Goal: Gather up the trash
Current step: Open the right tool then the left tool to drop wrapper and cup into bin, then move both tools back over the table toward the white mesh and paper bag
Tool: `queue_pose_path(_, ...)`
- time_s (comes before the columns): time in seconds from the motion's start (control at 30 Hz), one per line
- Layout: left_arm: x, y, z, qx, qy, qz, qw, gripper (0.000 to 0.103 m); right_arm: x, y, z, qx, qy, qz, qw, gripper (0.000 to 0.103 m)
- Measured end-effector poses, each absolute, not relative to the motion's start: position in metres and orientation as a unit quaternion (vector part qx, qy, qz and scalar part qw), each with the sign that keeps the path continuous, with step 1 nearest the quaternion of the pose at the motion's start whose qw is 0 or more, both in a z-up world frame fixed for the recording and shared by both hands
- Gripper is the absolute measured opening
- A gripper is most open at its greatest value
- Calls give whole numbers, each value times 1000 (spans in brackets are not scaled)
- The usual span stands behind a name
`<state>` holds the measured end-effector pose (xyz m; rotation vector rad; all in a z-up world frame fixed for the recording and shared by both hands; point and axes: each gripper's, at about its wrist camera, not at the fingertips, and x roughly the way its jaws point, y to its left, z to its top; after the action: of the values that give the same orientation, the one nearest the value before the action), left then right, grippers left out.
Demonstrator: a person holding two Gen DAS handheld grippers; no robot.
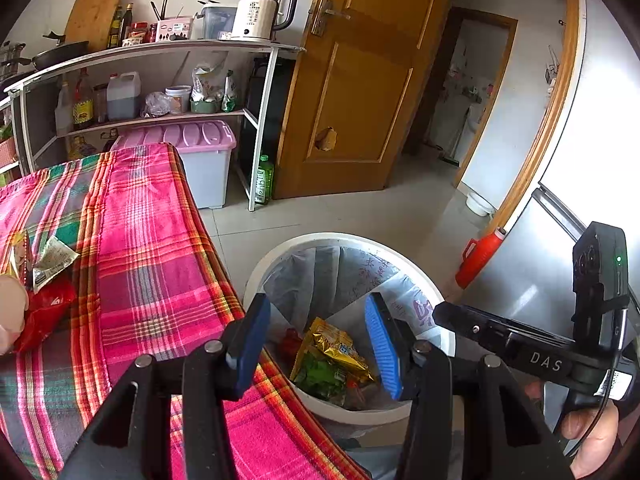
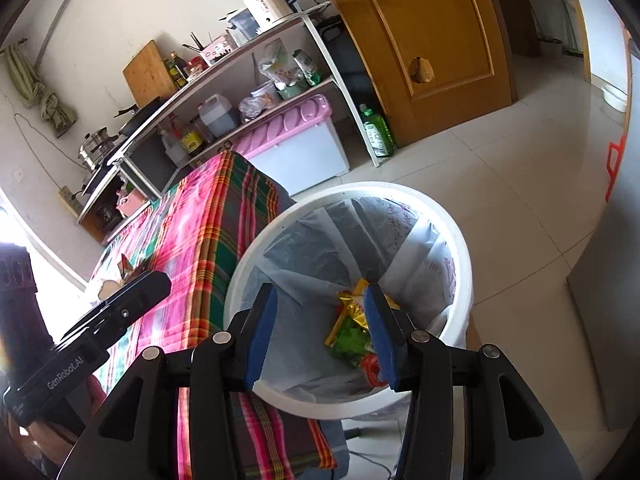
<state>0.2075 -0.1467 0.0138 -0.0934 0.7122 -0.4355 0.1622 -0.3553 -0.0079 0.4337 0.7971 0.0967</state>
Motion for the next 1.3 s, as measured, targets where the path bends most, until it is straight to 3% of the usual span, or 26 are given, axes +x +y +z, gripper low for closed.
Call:
queue_pose_path(0.47, 166, -94, 37, -48, 301, -149, 941, 52, 139, -310, 25, 169, 348, 93, 918, 46)
queue_pose_path(0.83, 134, -45, 39, -67, 273, -107, 954, 65, 131, -261, 30, 120, 342, 139, 922, 46)
queue_pose_path(1.3, 111, 25, 20, -87, 278, -21, 956, 66, 134, -210, 24, 87, 365, 195, 906, 46)
